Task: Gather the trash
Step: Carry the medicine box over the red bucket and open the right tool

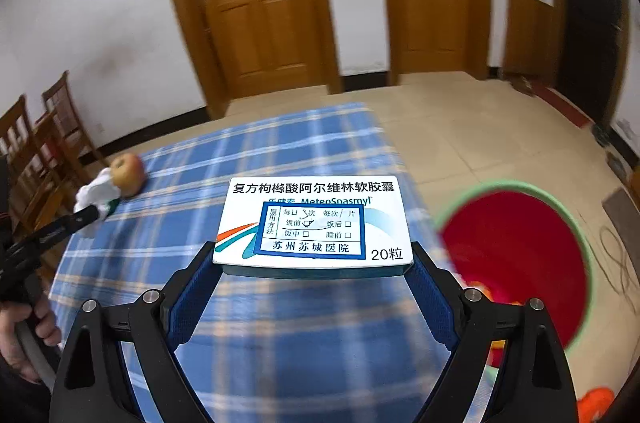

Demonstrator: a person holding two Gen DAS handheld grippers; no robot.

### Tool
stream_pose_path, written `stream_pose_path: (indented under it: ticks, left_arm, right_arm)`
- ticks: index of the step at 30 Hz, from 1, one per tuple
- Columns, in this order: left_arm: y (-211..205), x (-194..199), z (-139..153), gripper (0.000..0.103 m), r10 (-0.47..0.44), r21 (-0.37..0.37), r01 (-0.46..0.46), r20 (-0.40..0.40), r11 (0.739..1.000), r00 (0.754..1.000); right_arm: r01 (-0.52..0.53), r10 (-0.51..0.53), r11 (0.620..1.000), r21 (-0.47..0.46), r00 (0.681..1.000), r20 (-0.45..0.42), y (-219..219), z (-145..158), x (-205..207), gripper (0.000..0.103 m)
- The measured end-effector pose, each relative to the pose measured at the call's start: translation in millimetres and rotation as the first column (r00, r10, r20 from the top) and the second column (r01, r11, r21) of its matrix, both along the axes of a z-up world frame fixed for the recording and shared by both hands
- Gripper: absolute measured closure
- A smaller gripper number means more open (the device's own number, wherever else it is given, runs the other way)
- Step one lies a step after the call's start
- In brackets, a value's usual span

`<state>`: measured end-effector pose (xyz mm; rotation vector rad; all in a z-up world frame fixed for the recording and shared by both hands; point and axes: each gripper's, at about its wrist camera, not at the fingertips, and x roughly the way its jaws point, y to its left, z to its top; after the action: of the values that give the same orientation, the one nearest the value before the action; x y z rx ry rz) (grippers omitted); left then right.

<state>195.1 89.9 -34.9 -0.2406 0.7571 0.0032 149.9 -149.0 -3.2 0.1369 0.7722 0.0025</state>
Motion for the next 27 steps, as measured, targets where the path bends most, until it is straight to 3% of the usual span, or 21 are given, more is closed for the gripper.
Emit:
stream_pose_path:
  ticks: [14, 27]
  left_arm:
    - [-98, -22, 18, 0.077, -0.187, -0.055, 0.186, -0.009, 0.981, 0.982]
    - [-195, -34, 19, 0.077, -0.376, -0.041, 0.374, -0.044, 0.926, 0.926]
  right_arm:
    - [0.243, -0.238, 0.968, 0.068, 0.968, -0.076, -111, -27, -43, 0.013]
    - [0.34, -0.32, 0.926, 0.167, 0.938, -0.135, -174, -53, -61, 0.011]
